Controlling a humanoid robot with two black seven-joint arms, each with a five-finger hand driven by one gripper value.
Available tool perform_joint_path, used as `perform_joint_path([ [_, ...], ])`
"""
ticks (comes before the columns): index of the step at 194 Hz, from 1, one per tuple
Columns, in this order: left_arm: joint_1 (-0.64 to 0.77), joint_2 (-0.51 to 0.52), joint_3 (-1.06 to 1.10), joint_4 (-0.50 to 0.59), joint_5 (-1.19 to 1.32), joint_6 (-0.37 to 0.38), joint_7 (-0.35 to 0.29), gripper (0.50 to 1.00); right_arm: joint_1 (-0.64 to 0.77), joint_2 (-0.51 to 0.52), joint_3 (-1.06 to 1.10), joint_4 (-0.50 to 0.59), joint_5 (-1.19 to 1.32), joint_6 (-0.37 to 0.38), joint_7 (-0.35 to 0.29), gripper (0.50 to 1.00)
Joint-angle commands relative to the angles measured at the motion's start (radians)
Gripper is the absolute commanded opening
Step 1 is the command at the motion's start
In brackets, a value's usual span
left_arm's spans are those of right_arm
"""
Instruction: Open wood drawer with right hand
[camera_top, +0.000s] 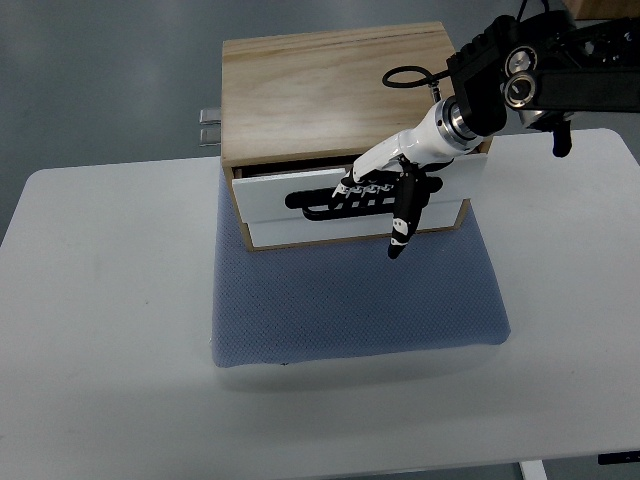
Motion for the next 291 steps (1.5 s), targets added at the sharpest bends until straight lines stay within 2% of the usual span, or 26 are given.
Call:
perform_joint_path([
  [1, 0.0, 0.0, 0.0, 0.0, 0.0, 0.0, 0.0, 1.0, 0.011, 0.0, 0.0, 0.001, 0.002, 0.031, 0.0, 0.94],
  [2, 0.0, 0.0, 0.0, 0.0, 0.0, 0.0, 0.0, 1.0, 0.02, 0.001, 0.0, 0.002, 0.0, 0.056, 0.0, 0.94],
  [10, 0.0, 0.0, 0.0, 0.0, 0.0, 0.0, 0.0, 1.0, 0.023, -0.002, 0.002, 0.002, 0.0, 0.067, 0.0, 0.94],
  [111, 0.0, 0.0, 0.0, 0.0, 0.0, 0.0, 0.0, 1.0, 0.051, -0.017, 0.002, 0.097, 0.005, 0.067, 0.011, 0.94],
  [236, 0.0, 0.0, 0.0, 0.0, 0.0, 0.0, 0.0, 1.0, 0.082, -0.043, 0.015, 0.12, 0.009, 0.067, 0.04, 0.94],
  [291, 0.0, 0.0, 0.0, 0.0, 0.0, 0.0, 0.0, 1.0, 0.141, -0.125, 0.213, 0.12, 0.014, 0.067, 0.058, 0.942],
])
